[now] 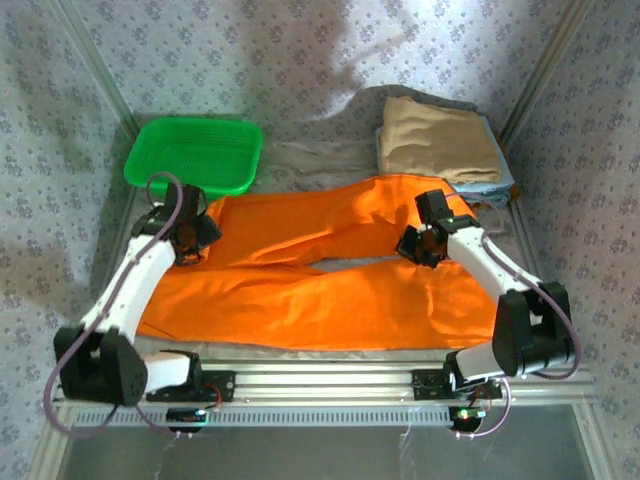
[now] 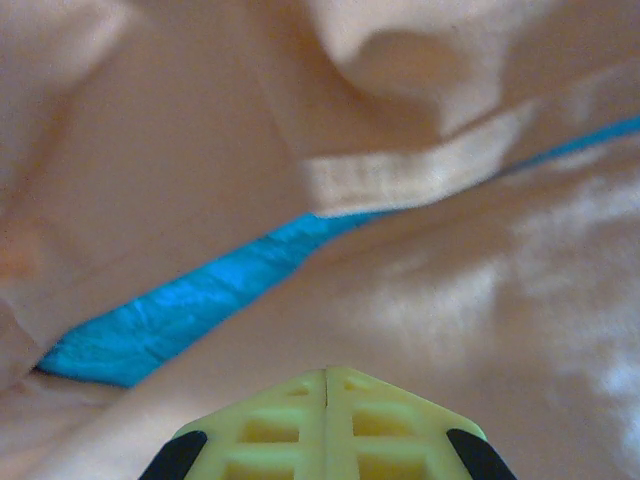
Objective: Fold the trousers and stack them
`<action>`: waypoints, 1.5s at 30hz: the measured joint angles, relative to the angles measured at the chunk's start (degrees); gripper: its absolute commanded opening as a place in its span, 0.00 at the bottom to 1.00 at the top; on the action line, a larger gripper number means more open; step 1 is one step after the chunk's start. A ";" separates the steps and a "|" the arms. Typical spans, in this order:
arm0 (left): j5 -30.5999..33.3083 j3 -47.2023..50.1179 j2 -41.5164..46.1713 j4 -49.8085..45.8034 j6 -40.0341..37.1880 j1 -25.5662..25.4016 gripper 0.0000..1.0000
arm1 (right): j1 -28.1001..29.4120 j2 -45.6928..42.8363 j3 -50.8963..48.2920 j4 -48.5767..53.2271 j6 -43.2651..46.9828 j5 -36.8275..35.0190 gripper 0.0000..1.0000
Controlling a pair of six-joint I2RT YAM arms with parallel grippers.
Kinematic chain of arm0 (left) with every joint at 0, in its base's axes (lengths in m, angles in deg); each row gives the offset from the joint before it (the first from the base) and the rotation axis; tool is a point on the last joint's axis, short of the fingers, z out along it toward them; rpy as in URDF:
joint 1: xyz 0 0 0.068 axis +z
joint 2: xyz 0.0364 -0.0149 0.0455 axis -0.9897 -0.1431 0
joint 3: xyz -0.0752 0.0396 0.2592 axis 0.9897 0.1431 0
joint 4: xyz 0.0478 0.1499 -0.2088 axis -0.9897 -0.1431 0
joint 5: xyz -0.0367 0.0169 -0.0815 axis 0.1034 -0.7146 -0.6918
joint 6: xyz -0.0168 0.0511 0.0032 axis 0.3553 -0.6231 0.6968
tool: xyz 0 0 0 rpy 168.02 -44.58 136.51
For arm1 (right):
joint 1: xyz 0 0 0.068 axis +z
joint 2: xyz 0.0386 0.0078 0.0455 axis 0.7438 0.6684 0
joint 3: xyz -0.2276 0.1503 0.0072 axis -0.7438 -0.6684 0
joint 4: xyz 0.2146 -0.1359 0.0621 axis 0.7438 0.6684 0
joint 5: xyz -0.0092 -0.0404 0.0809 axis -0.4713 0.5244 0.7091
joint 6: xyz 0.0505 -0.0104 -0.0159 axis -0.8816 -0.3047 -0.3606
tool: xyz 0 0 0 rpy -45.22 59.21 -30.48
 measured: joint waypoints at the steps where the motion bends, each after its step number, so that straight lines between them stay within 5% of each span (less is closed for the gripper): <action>1: 1.14 0.09 -2.45 0.13 -0.39 0.11 0.73 | 0.00 0.96 0.20 -0.57 0.00 0.15 0.05; 8: 9.94 1.60 -9.92 0.39 -2.12 -1.97 0.69 | -1.22 3.26 0.20 -2.84 0.04 2.16 0.07; 12: 14.47 1.46 -15.65 2.01 -3.28 -3.30 0.44 | -2.36 3.39 0.20 -4.46 0.15 3.41 0.06; 17: 17.97 -0.68 -22.05 2.34 -4.46 -3.37 0.00 | -2.54 3.54 0.20 -5.18 0.24 4.31 0.05; 33: 25.64 -11.15 -21.38 0.66 -8.37 -1.27 0.00 | -2.71 2.64 -1.16 -6.08 0.48 4.35 0.02; 42: 26.45 -18.78 -25.11 6.32 -13.11 9.53 0.00 | -2.78 1.97 -2.97 -7.34 0.66 5.03 0.02; 43: 26.05 -19.54 -26.67 7.32 -13.44 10.69 0.04 | -2.89 1.97 -3.17 -7.34 0.68 5.16 0.03; 45: 24.94 -21.38 -29.94 8.07 -14.19 12.39 0.37 | -3.17 1.95 -3.37 -7.30 0.92 5.35 0.04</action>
